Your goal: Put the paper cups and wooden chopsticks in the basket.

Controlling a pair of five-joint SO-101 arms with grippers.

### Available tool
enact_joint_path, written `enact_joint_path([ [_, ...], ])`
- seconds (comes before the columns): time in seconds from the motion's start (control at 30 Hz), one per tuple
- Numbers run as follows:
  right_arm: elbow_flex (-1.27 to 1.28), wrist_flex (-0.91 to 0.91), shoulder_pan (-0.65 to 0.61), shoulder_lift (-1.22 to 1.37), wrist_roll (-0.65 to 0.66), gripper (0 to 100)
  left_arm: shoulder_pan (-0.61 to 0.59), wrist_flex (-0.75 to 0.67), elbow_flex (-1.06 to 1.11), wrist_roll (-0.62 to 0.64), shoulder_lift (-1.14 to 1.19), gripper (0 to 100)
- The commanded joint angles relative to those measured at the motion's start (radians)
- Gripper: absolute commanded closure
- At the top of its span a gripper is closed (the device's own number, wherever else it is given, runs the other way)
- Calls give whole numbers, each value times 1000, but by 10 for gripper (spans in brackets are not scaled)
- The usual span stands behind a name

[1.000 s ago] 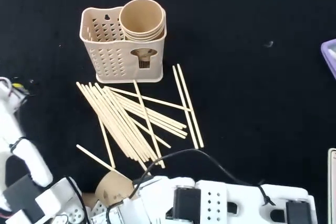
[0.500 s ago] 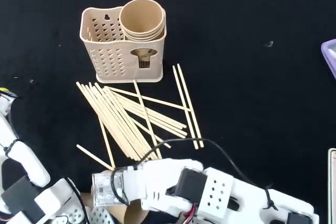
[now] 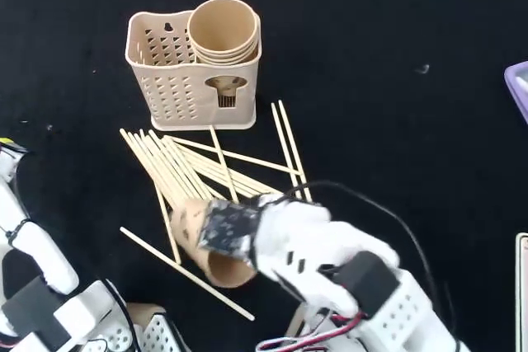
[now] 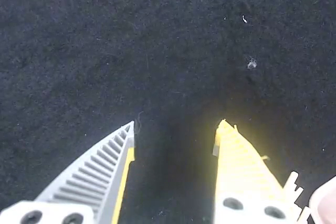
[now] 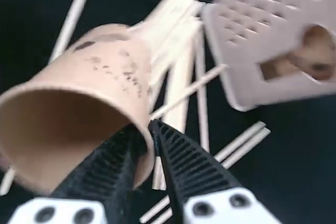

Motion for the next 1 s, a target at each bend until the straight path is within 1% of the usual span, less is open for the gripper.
enact_joint_path([
  [0.0, -58, -37, 138, -47, 6, 988, 7, -18, -5, 3, -28, 759],
  [0.1, -59, -103, 264, -50, -6, 988, 19, -18, -5, 3, -26, 759],
  [0.17, -85, -126, 336, -47, -60, 988, 28, -17, 2, 3, -26, 759],
  [0.23, -143, -123, 404, -44, -109, 988, 45, -18, 12, 3, -26, 759],
  [0.33, -285, -69, 473, -5, -127, 988, 74, -18, 18, 2, -26, 759],
  [0.5, -607, 80, 479, 177, -129, 988, 119, -23, 47, 2, -26, 759],
  [0.67, -924, 198, 477, 458, -239, 988, 133, -94, 97, 2, -26, 759],
  [0.77, -1073, 209, 476, 616, -302, 988, 133, -146, 128, 2, -26, 759],
  [0.87, -1202, 206, 473, 742, -353, 988, 134, -169, 150, 9, -28, 759],
  [0.97, -1348, 206, 436, 840, -390, 988, 142, -190, 159, 9, -26, 759],
])
